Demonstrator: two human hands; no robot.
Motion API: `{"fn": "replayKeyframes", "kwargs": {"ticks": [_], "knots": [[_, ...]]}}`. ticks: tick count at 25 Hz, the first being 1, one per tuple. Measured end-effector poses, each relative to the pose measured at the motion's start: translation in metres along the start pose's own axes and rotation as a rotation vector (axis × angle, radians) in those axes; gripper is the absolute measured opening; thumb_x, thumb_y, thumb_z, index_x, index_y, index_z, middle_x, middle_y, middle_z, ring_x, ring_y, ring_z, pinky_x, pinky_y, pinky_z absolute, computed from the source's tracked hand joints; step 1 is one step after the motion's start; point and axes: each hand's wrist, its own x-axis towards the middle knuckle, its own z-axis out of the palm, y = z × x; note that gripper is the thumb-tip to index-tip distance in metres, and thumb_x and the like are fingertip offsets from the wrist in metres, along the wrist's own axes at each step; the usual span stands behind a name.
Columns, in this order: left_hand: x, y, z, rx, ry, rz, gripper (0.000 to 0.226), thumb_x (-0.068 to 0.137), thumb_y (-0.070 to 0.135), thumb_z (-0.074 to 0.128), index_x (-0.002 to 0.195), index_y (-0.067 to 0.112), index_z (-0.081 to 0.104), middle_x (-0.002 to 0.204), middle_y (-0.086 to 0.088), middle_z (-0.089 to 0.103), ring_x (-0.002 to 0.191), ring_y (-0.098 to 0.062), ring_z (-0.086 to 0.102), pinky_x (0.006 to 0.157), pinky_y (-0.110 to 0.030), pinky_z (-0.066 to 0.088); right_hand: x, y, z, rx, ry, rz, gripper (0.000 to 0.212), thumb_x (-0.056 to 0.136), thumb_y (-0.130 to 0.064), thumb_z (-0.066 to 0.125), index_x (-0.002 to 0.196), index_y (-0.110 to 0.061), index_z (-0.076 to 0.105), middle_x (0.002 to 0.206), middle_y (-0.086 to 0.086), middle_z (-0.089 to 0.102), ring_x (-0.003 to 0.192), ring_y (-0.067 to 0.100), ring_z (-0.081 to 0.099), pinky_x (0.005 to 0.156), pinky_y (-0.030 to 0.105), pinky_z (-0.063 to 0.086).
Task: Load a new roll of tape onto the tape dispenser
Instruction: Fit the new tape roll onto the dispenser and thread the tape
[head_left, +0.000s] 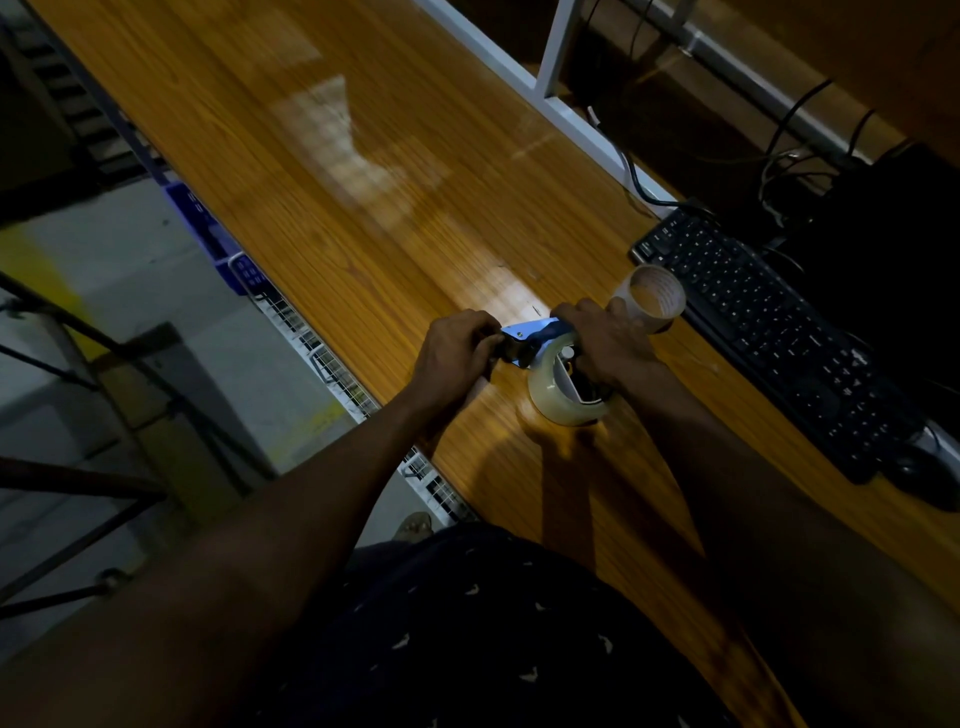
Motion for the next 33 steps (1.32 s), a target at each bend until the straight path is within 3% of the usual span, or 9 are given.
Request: {"fn": "replayKeyframes", "kwargs": {"ticks": [3, 7, 10, 14, 20, 27, 31, 33], "knots": [[-0.0001, 0.0019, -0.0024, 0.023, -0.021, 0.013, 0.010, 0.092, 0.017, 0.059, 0.091, 0.014, 0.068, 0.080, -0.001, 0.069, 0.068, -0.009, 0.064, 0.065, -0.030, 0.053, 0.0023, -0.0012, 0.0009, -0.018, -0.015, 0.003, 0.054, 0.087, -0.016, 0.060, 0.136, -0.030, 0.040, 0.131, 0.004, 0.048, 0.114, 0.037, 0.039, 0.081, 0.044, 0.038], [0.0006, 0.0024, -0.0056, 0.110, -0.051, 0.063, 0.013, 0.094, 0.021, 0.057, 0.094, 0.015, 0.068, 0.081, 0.001, 0.070, 0.066, -0.002, 0.059, 0.062, -0.013, 0.042, 0.0044, -0.0019, 0.0035, -0.032, -0.019, 0.005, 0.054, 0.087, -0.017, 0.060, 0.136, -0.030, 0.040, 0.130, 0.004, 0.048, 0.114, 0.038, 0.039, 0.080, 0.045, 0.040], [0.0015, 0.0020, -0.0086, 0.134, -0.070, 0.106, 0.014, 0.095, 0.022, 0.055, 0.095, 0.015, 0.067, 0.077, 0.002, 0.070, 0.065, -0.003, 0.059, 0.061, -0.020, 0.044, 0.0060, -0.0015, 0.0040, -0.033, -0.035, 0.005, 0.056, 0.086, -0.016, 0.061, 0.136, -0.030, 0.039, 0.130, 0.005, 0.047, 0.115, 0.038, 0.038, 0.082, 0.048, 0.043], [-0.0022, 0.0056, -0.0083, 0.059, -0.042, 0.091, 0.010, 0.094, 0.021, 0.057, 0.090, 0.017, 0.065, 0.070, 0.005, 0.068, 0.059, -0.001, 0.061, 0.057, -0.018, 0.046, 0.0072, -0.0026, 0.0039, -0.053, -0.046, 0.010, 0.056, 0.087, -0.016, 0.060, 0.136, -0.030, 0.038, 0.131, 0.005, 0.046, 0.115, 0.038, 0.038, 0.083, 0.048, 0.041], [0.0004, 0.0059, -0.0083, -0.012, -0.035, 0.038, 0.013, 0.092, 0.020, 0.059, 0.079, 0.016, 0.061, 0.063, 0.006, 0.067, 0.058, -0.001, 0.063, 0.057, -0.033, 0.054, 0.0063, -0.0020, 0.0054, -0.037, -0.048, 0.004, 0.053, 0.088, -0.016, 0.057, 0.135, -0.029, 0.038, 0.131, 0.006, 0.045, 0.115, 0.040, 0.037, 0.086, 0.053, 0.043], [0.0033, 0.0004, -0.0065, 0.055, -0.064, 0.025, 0.009, 0.092, 0.023, 0.058, 0.087, 0.016, 0.061, 0.069, 0.005, 0.069, 0.062, -0.004, 0.063, 0.060, -0.037, 0.055, 0.0044, -0.0036, 0.0018, -0.047, -0.057, 0.008, 0.055, 0.089, -0.016, 0.057, 0.138, -0.029, 0.036, 0.134, 0.006, 0.044, 0.117, 0.039, 0.037, 0.086, 0.051, 0.041], [0.0049, 0.0012, -0.0062, 0.108, -0.073, 0.051, 0.020, 0.095, 0.022, 0.057, 0.113, 0.014, 0.061, 0.084, 0.002, 0.073, 0.071, -0.003, 0.061, 0.065, -0.029, 0.051, 0.0045, -0.0039, -0.0007, -0.070, -0.072, 0.004, 0.055, 0.089, -0.016, 0.058, 0.137, -0.029, 0.036, 0.133, 0.006, 0.045, 0.117, 0.039, 0.037, 0.084, 0.050, 0.040], [0.0063, -0.0005, -0.0053, 0.180, -0.113, 0.108, 0.017, 0.096, 0.024, 0.051, 0.104, 0.018, 0.065, 0.082, 0.002, 0.070, 0.074, -0.007, 0.060, 0.067, -0.033, 0.050, 0.0046, -0.0031, -0.0013, -0.093, -0.068, -0.010, 0.054, 0.088, -0.017, 0.059, 0.136, -0.027, 0.038, 0.132, 0.007, 0.046, 0.116, 0.039, 0.038, 0.080, 0.047, 0.039]]}}
